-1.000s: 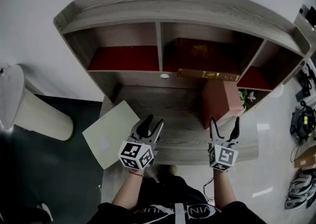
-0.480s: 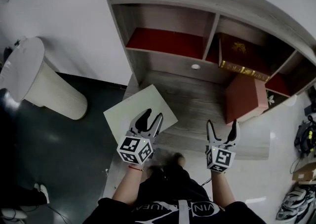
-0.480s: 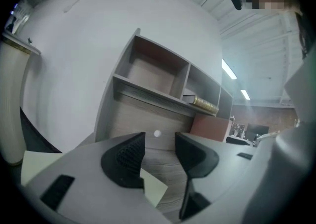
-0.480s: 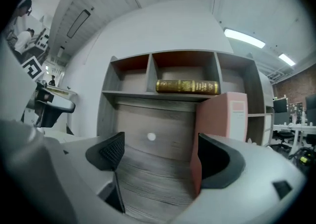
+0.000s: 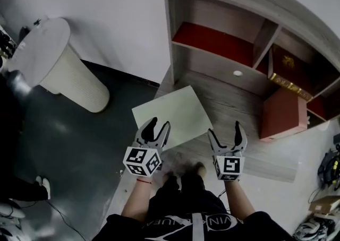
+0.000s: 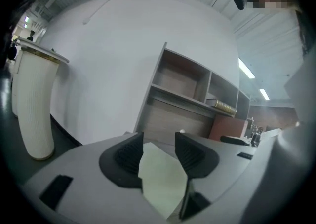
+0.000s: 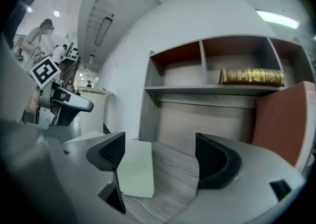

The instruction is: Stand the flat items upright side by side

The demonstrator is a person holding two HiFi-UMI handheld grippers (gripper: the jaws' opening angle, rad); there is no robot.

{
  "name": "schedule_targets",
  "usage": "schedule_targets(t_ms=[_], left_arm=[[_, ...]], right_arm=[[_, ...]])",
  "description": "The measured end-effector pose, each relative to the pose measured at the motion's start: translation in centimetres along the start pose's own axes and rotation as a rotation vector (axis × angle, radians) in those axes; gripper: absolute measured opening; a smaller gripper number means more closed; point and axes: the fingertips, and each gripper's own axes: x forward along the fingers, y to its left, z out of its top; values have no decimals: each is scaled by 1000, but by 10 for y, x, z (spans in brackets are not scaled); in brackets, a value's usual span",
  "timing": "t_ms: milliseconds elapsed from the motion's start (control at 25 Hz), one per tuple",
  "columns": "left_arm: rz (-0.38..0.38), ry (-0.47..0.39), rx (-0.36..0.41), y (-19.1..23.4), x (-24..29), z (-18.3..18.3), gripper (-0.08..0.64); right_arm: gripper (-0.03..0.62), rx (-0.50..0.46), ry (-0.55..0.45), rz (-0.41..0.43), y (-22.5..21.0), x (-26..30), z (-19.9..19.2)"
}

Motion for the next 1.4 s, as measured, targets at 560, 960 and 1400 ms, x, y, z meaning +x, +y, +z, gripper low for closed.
schedule_targets(t_ms=[560,960,1400], left_arm=[[224,21,-146,77,-79,-43,217],[257,100,-294,89,-103,-104,242],[236,174,-545,82,-91,-170,277]], right_arm=[[440,-175,139,496,160,23,-40],[448,-431,192,790,244,3,-87],[457,-731,209,805,266,13,-128]])
